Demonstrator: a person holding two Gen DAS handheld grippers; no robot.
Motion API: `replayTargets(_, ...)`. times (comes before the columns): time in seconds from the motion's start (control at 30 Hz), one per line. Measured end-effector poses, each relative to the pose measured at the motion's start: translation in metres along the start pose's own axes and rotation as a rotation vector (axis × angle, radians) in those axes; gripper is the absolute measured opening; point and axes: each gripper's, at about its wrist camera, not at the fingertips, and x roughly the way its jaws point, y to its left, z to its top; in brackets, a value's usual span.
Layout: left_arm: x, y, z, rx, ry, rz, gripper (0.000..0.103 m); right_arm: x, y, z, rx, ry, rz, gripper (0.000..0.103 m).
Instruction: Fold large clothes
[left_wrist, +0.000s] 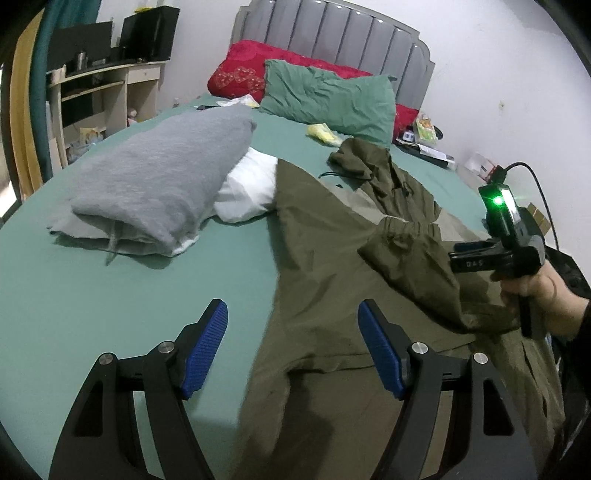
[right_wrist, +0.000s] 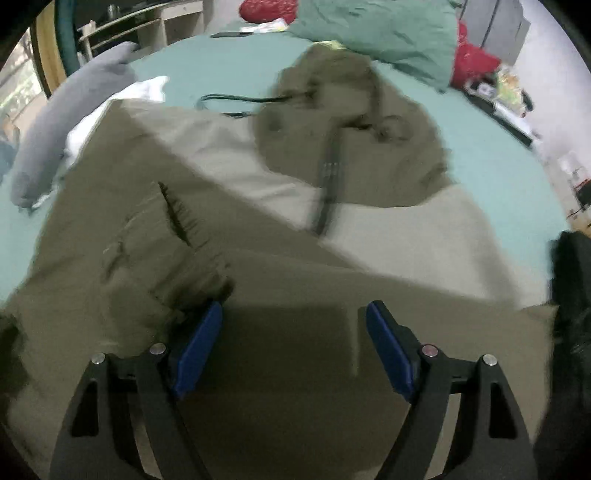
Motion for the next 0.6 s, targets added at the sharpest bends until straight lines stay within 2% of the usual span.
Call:
replayTargets(0.07,-0.005,0.010,0.001,-0.014,-0.005,0.006,0.076,-0.013,0.026,-0.003,0.000,-0.064,0.082,0.081)
replayTargets(0.13,-0.010,0.021,0.003,-0.046,-0.008,0.005,0.076,-0.019,0.057,-0.006,-0.060,-0.105,0.162,0.081)
replayTargets(0.17,-0.011,0.029,0.005,-0.078,-0.003,0.001,0.076,-0.022,0.070,-0.008,-0.089,-0.109,0.207,0.081)
replayTargets(0.23,-0.013,0.040,0.008,-0.132,0.013,-0.014,0.076,-0.009,0.093,-0.010,-0.149,-0.045,0.312,0.081)
replayTargets(0.27,-0.013,0.045,0.009,-0.151,0.014,-0.019,0.076,-0.003,0.098,-0.009,-0.162,-0.019,0.330,0.081)
replayTargets(0.33,-0.015,0.051,0.012,-0.161,0.001,0.001,0.076,-0.011,0.093,0.000,-0.133,-0.077,0.338,0.081)
replayTargets(0.4,-0.017,0.058,0.014,-0.163,-0.015,0.050,0.076,-0.022,0.073,0.015,-0.069,-0.167,0.308,0.081)
replayTargets(0.47,-0.015,0.065,0.015,-0.162,-0.034,0.076,0.076,-0.026,0.048,0.037,0.001,-0.228,0.221,0.081)
replayTargets(0.5,-0.011,0.069,0.014,-0.158,-0.033,0.106,0.076,-0.021,0.032,0.053,0.035,-0.238,0.158,0.081)
replayTargets(0.6,0.000,0.082,0.009,-0.144,-0.046,0.170,0.076,0.000,0.002,0.085,0.096,-0.235,0.052,0.081)
